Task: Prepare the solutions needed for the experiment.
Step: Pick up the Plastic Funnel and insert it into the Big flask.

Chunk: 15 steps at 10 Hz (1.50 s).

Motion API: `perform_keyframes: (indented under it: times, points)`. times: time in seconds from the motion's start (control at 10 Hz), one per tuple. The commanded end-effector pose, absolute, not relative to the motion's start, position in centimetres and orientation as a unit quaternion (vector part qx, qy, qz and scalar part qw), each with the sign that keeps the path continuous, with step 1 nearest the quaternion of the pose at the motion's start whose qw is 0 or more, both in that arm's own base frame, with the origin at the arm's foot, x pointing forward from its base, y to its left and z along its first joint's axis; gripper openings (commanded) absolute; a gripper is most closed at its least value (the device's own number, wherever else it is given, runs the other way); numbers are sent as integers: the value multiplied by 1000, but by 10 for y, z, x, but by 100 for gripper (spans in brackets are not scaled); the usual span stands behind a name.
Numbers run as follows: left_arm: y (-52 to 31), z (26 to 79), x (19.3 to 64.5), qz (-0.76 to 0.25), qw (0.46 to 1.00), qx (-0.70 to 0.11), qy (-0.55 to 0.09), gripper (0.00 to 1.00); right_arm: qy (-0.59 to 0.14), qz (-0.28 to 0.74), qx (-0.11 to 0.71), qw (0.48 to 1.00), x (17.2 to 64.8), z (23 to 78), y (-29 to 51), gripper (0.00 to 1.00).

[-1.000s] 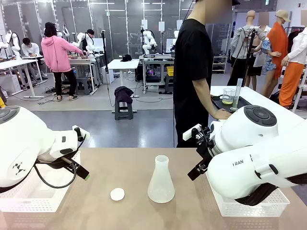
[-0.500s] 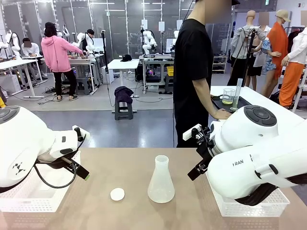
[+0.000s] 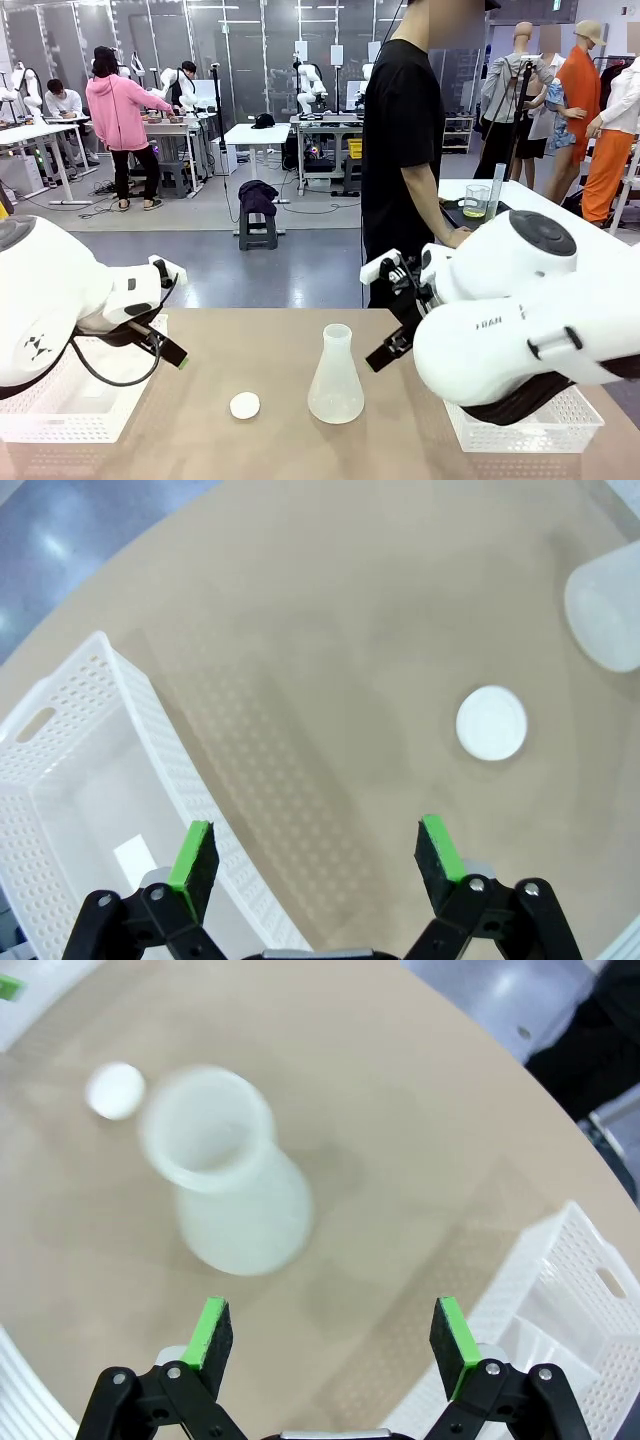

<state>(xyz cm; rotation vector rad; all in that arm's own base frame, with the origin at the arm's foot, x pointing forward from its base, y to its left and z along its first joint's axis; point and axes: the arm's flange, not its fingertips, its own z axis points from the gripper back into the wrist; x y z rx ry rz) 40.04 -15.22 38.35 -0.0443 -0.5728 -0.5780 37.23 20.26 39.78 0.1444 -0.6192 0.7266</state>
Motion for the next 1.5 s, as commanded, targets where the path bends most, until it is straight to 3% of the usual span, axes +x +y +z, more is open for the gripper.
perform_keyframes:
  times: [0.0, 0.2, 0.5, 0.8, 1.1, 1.4]
  points:
    - [-154, 412, 383, -233, 916, -38, -324, 100, -318, 361, 119, 869, 364, 429, 181, 100]
    - [-157, 453, 360, -240, 905, -137, -323, 100, -348, 329, 172, 861, 355, 463, 183, 100]
    - [-143, 492, 352, -185, 892, -355, -208, 100, -309, 222, 317, 869, 364, 495, 175, 100]
    - [-125, 493, 372, -108, 873, -453, -144, 100, -256, 155, 488, 820, 374, 498, 168, 100]
    - [-112, 488, 382, -56, 813, -570, -102, 100, -216, 70, 553, 802, 380, 485, 168, 100]
    - [-123, 490, 386, -63, 793, -595, -118, 100, -212, 68, 543, 810, 381, 477, 175, 100]
